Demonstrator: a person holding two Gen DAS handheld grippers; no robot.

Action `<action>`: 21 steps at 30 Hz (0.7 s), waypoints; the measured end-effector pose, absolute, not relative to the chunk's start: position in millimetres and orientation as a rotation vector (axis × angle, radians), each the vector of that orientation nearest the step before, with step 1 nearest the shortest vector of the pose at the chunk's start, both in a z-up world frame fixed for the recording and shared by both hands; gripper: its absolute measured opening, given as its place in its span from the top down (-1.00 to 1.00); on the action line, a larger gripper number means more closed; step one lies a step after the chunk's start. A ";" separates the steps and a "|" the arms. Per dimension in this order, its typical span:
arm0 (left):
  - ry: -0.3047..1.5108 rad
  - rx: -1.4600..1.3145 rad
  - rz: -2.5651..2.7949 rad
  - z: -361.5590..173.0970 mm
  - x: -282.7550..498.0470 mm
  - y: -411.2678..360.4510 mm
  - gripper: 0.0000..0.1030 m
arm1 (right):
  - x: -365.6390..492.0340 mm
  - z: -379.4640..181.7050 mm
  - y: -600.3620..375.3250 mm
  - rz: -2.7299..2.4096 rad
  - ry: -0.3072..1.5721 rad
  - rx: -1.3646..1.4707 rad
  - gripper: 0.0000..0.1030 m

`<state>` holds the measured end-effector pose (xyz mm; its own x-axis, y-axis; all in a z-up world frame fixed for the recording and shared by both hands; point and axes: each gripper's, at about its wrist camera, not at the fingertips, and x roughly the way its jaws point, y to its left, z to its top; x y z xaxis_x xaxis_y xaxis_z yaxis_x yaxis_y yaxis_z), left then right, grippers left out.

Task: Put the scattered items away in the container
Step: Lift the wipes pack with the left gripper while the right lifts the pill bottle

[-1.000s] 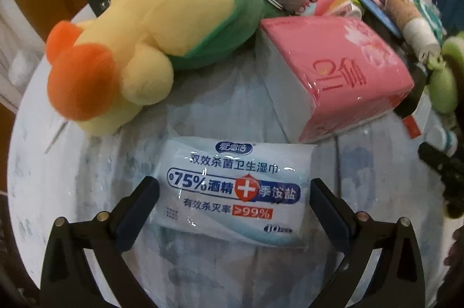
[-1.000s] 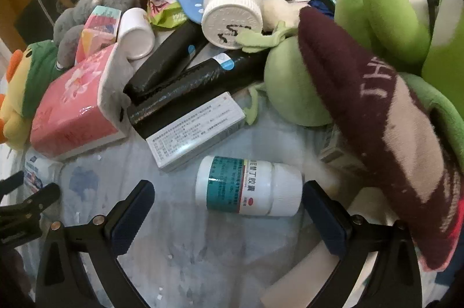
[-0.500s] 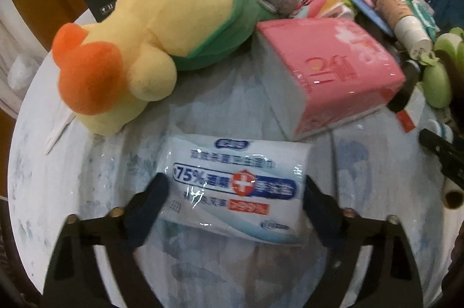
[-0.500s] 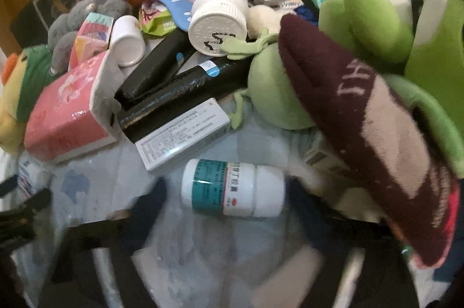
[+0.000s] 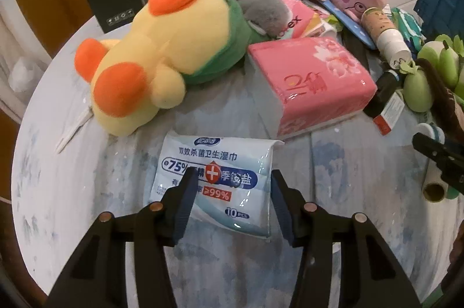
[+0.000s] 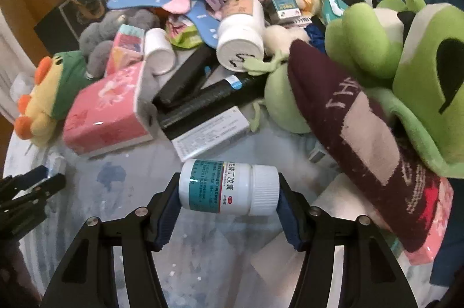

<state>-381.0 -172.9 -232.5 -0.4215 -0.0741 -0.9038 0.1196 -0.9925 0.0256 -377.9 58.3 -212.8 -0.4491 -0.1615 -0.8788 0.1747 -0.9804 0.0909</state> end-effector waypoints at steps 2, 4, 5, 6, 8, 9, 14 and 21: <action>0.093 1.633 -2.521 -258.0 -347.2 -193.6 -0.55 | -370.0 -221.8 59.2 -2.509 0.018 1.530 -0.17; 0.147 1.632 -2.501 -265.8 -335.1 -204.1 -0.62 | -366.4 -229.9 57.5 -2.501 0.009 1.536 -0.17; 0.181 1.644 -2.491 -267.4 -331.6 -209.6 -0.67 | -364.7 -238.0 53.4 -2.496 0.004 1.541 -0.17; 0.208 1.658 -2.479 -270.6 -330.2 -212.8 -0.69 | -366.8 -247.1 51.6 -2.490 0.004 1.546 -0.17; 0.243 1.671 -2.461 -277.2 -329.3 -214.8 -0.71 | -371.7 -261.4 50.5 -2.480 0.009 1.557 -0.17; 0.246 1.661 -2.464 -278.3 -327.7 -214.6 -0.71 | -371.1 -263.5 50.0 -2.475 0.011 1.561 -0.17; 0.256 1.646 -2.475 -275.2 -316.9 -218.9 -0.06 | -368.1 -263.8 36.4 -2.410 0.071 1.551 -0.17; 0.387 1.559 -2.409 -248.1 -305.2 -226.6 -0.25 | -367.5 -253.0 15.5 -2.343 0.128 1.472 -0.17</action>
<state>-305.2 -226.6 -248.1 -0.3988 -0.0608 -0.9150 0.3441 -0.9348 -0.0879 -367.5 15.5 -253.0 -0.3863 -0.2595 -0.8851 0.3542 -0.9278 0.1174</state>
